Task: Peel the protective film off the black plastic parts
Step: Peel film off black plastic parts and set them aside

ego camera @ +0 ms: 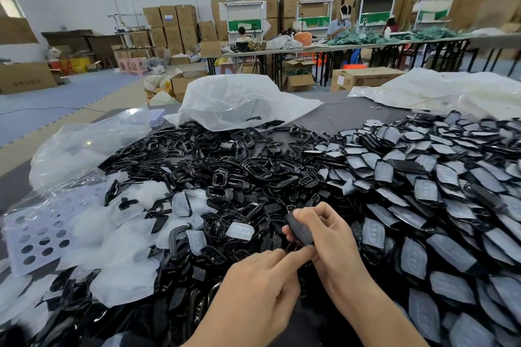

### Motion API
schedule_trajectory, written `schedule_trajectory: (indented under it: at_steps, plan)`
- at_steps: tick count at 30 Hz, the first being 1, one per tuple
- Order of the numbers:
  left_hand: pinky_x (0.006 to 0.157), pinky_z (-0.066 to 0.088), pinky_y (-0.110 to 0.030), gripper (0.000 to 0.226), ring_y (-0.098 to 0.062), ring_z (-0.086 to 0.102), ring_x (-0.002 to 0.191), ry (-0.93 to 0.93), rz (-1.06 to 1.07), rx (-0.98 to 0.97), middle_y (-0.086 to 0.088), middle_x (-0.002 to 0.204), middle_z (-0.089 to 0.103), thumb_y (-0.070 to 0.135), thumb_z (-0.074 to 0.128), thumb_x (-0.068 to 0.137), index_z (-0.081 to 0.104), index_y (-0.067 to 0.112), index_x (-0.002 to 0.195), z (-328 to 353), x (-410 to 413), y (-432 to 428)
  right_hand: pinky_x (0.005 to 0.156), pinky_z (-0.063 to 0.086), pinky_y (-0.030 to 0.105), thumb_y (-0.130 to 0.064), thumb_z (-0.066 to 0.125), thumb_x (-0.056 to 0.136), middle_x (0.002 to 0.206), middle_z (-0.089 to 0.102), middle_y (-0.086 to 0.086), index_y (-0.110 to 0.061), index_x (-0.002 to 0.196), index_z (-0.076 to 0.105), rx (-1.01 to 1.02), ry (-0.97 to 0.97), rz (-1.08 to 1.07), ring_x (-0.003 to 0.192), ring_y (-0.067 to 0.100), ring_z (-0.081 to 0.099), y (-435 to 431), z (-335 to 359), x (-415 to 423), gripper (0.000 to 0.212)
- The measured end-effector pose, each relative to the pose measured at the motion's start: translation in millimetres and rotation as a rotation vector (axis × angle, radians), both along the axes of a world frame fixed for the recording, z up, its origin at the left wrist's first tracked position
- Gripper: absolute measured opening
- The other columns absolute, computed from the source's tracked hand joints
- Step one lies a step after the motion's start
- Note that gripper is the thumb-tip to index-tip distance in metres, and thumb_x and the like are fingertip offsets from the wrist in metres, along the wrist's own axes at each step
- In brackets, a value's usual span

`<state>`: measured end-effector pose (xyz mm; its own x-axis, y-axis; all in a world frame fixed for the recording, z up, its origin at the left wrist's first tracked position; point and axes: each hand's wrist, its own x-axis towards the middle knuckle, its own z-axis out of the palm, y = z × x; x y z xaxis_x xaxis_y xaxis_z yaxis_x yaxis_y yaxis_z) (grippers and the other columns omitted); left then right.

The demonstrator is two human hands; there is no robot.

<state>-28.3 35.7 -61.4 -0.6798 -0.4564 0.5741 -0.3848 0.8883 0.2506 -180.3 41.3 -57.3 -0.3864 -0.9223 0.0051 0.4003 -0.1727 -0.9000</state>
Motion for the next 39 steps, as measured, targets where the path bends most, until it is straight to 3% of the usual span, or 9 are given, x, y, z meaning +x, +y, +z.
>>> schedule_trajectory:
  at_steps: [6, 13, 18, 21, 25, 29, 32, 34, 39]
  plan:
    - [0.062, 0.035, -0.001, 0.03, 0.012, 0.052, 0.064, 0.266, 0.187, 0.195, 0.035, 0.079, 0.056, 0.03, 0.046, 0.098, 0.061, 0.038, 0.123, 4, 8, -4, 0.063, 0.057, 0.029, -0.001, 0.065, 0.09, 0.071, 0.062, 0.007, -0.023, 0.058, 0.055, -0.017, -0.011, 0.002, 0.066, 0.021, 0.068, -1, 0, 0, 0.04]
    - [0.058, 0.046, -0.014, 0.02, -0.005, 0.063, 0.065, 0.552, 0.203, 0.606, 0.01, 0.082, 0.067, 0.04, 0.052, 0.094, 0.062, 0.047, 0.11, 3, 4, -12, 0.062, 0.058, 0.029, -0.006, 0.07, 0.089, 0.077, 0.069, 0.01, -0.021, 0.062, 0.058, 0.002, 0.035, 0.141, 0.072, 0.025, 0.072, 3, 3, 12, 0.034]
    - [0.061, 0.05, -0.015, 0.016, -0.009, 0.068, 0.066, 0.609, 0.257, 0.703, 0.005, 0.077, 0.072, 0.015, 0.062, 0.096, 0.069, 0.03, 0.095, 3, 6, -22, 0.065, 0.059, 0.026, -0.009, 0.069, 0.094, 0.085, 0.075, 0.005, -0.016, 0.087, 0.066, -0.023, 0.246, 0.166, 0.079, 0.022, 0.075, 6, 1, 23, 0.01]
    - [0.062, 0.048, -0.012, 0.02, -0.006, 0.066, 0.07, 0.624, 0.303, 0.669, 0.01, 0.081, 0.073, 0.015, 0.062, 0.096, 0.07, 0.032, 0.094, 4, 11, -27, 0.058, 0.054, 0.023, -0.022, 0.066, 0.096, 0.086, 0.075, -0.004, -0.038, 0.099, 0.065, -0.01, 0.591, 0.155, 0.067, 0.016, 0.073, 12, 0, 22, 0.017]
    - [0.069, 0.045, -0.007, 0.019, 0.001, 0.067, 0.079, 0.511, 0.319, 0.591, 0.019, 0.089, 0.071, 0.029, 0.056, 0.097, 0.061, 0.043, 0.11, 4, 15, -26, 0.053, 0.052, 0.02, -0.03, 0.06, 0.097, 0.083, 0.075, -0.008, -0.047, 0.107, 0.06, 0.033, 0.788, 0.089, 0.059, 0.011, 0.07, 15, 4, 16, 0.02]
    - [0.088, 0.041, -0.012, 0.04, 0.006, 0.058, 0.105, 0.11, 0.236, 0.279, 0.027, 0.113, 0.061, 0.058, 0.043, 0.096, 0.05, 0.043, 0.132, -3, 13, -23, 0.06, 0.058, 0.022, -0.024, 0.061, 0.1, 0.085, 0.077, -0.006, -0.035, 0.12, 0.058, -0.043, 0.535, -0.374, 0.067, 0.012, 0.073, 7, 42, -48, 0.023]
    - [0.1, 0.035, -0.032, 0.06, -0.009, 0.062, 0.115, -0.17, 0.164, -0.044, 0.014, 0.121, 0.063, 0.066, 0.049, 0.084, 0.062, 0.03, 0.13, -17, 7, -21, 0.073, 0.062, 0.031, -0.031, 0.061, 0.101, 0.075, 0.075, 0.0, -0.029, 0.158, 0.015, 0.011, 0.286, -0.647, 0.067, 0.012, 0.074, 8, 65, -95, 0.074]
    - [0.102, 0.031, -0.043, 0.067, -0.015, 0.065, 0.117, -0.291, 0.213, -0.172, 0.009, 0.122, 0.066, 0.075, 0.046, 0.078, 0.067, 0.032, 0.124, -23, 5, -23, 0.07, 0.059, 0.033, -0.031, 0.058, 0.101, 0.069, 0.074, 0.0, -0.028, 0.16, -0.004, 0.082, 0.243, -0.664, 0.063, 0.013, 0.074, 10, 63, -100, 0.086]
    - [0.096, 0.044, -0.048, 0.047, -0.029, 0.072, 0.097, -0.273, 0.452, -0.144, -0.002, 0.105, 0.072, 0.058, 0.053, 0.078, 0.077, 0.026, 0.103, -18, 12, -38, 0.061, 0.06, 0.032, -0.033, 0.05, 0.101, 0.095, 0.074, -0.008, -0.038, 0.154, 0.03, 0.051, 0.727, -0.47, 0.072, 0.016, 0.07, 6, 27, -41, 0.056]
